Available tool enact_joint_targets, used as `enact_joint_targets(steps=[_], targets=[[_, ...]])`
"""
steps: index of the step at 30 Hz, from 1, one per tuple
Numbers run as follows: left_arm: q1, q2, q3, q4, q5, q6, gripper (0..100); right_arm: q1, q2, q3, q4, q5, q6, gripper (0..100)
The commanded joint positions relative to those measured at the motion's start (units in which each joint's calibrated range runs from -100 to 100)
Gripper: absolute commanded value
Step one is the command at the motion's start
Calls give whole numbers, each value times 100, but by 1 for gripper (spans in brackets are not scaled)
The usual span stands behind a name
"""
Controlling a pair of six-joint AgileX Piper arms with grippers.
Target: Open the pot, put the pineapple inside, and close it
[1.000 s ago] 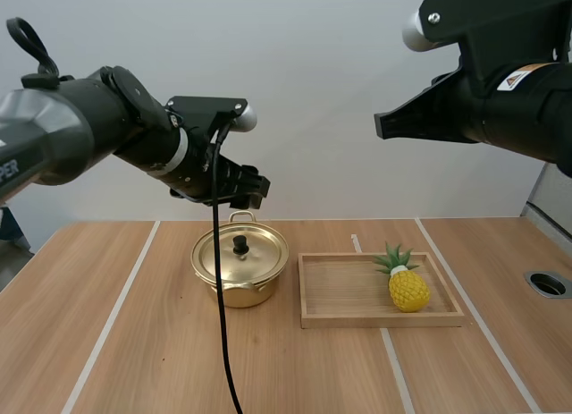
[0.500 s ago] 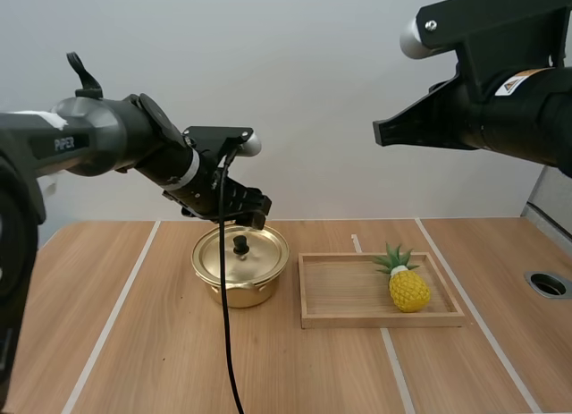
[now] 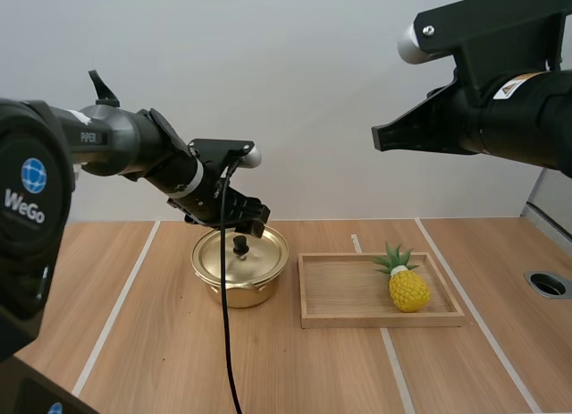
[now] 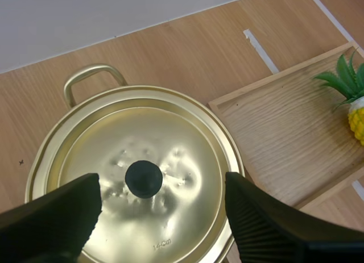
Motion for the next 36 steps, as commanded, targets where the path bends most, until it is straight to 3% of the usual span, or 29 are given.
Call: enact_joint_targets(steps=[1,15,35,36], targets=[[-10,134,32,-125,-228,67,100,-21,-26,-59,-40,-56,14,0],[-10,714,32,-139,-890,261,100,-21,-26,-59,-40,58,14,0],[-10,1082,17,-335,-933,400,100,-21,-26,-59,41,79,14,0],[-10,1082,17,-335,-933,400,92,-21,-26,-59,41,79,14,0]])
